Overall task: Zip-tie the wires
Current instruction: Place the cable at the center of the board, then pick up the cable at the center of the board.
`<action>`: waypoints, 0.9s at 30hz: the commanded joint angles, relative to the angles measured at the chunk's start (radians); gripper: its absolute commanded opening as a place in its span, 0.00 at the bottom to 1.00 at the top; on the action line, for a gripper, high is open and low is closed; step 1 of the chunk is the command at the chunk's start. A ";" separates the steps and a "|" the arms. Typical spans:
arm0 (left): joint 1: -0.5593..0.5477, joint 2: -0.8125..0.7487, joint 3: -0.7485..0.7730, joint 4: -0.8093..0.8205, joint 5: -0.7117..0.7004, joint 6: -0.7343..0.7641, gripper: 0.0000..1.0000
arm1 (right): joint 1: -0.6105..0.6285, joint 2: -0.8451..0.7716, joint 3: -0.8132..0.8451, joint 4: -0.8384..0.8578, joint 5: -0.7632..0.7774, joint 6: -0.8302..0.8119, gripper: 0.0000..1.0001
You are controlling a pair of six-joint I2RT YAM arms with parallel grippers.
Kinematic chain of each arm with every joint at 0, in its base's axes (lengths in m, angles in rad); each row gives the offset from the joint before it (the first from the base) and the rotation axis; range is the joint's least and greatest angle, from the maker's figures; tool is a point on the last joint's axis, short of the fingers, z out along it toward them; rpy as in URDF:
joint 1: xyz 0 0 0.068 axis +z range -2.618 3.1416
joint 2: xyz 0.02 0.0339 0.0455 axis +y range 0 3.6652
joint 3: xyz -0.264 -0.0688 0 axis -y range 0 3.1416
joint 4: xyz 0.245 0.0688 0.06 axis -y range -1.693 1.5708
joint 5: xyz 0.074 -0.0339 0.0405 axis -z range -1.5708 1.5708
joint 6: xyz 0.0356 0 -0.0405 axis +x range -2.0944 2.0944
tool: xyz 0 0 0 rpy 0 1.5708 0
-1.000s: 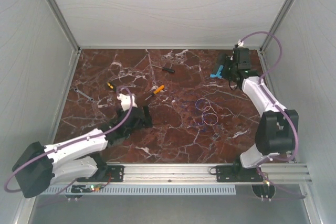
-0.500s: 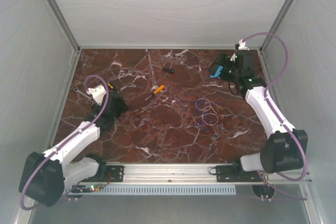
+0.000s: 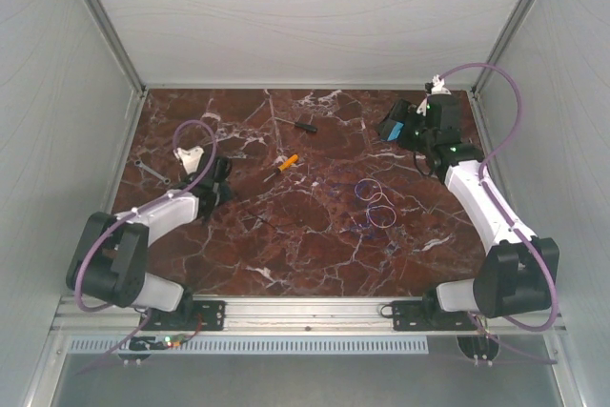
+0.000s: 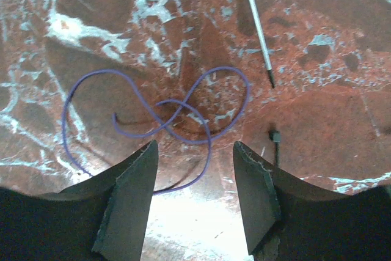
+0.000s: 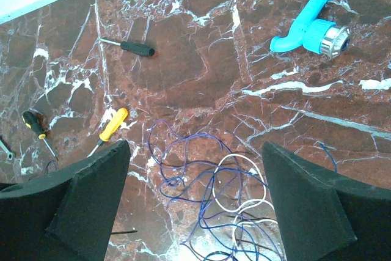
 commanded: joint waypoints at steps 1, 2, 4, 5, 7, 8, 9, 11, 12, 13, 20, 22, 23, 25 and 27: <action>0.007 0.041 0.059 0.044 0.042 0.031 0.52 | 0.006 -0.017 -0.011 0.044 -0.018 0.011 0.87; 0.007 0.049 0.059 0.046 0.052 0.032 0.50 | 0.006 -0.016 -0.012 0.044 -0.019 0.012 0.87; 0.007 0.065 0.063 0.048 0.063 0.031 0.47 | 0.006 -0.013 -0.014 0.050 -0.021 0.013 0.87; 0.007 0.074 0.065 0.048 0.067 0.032 0.45 | 0.006 -0.012 -0.014 0.050 -0.021 0.014 0.87; 0.007 0.090 0.073 0.047 0.071 0.031 0.44 | 0.006 -0.007 -0.014 0.051 -0.023 0.016 0.87; 0.006 0.098 0.077 0.046 0.073 0.031 0.44 | 0.006 -0.006 -0.014 0.051 -0.027 0.016 0.87; 0.007 0.107 0.081 0.044 0.073 0.030 0.44 | 0.007 -0.005 -0.014 0.051 -0.029 0.016 0.87; 0.007 0.126 0.087 0.044 0.079 0.029 0.44 | 0.006 -0.004 -0.014 0.051 -0.029 0.016 0.87; 0.007 0.136 0.090 0.043 0.083 0.029 0.43 | 0.007 -0.005 -0.014 0.053 -0.030 0.016 0.87; 0.007 0.144 0.094 0.043 0.087 0.029 0.39 | 0.007 -0.005 -0.014 0.053 -0.029 0.016 0.87; 0.007 0.145 0.088 0.050 0.112 0.045 0.00 | 0.006 -0.005 -0.017 0.055 -0.028 0.016 0.87; 0.006 0.125 0.081 0.049 0.122 0.052 0.00 | 0.006 -0.002 -0.017 0.057 -0.028 0.016 0.87; 0.007 0.112 0.076 0.050 0.127 0.055 0.00 | 0.006 -0.002 -0.019 0.057 -0.028 0.016 0.87; 0.006 0.081 0.066 0.047 0.148 0.058 0.00 | 0.006 0.002 -0.019 0.059 -0.029 0.017 0.87; 0.004 0.035 0.061 0.034 0.164 0.054 0.00 | 0.007 0.004 -0.020 0.060 -0.031 0.016 0.87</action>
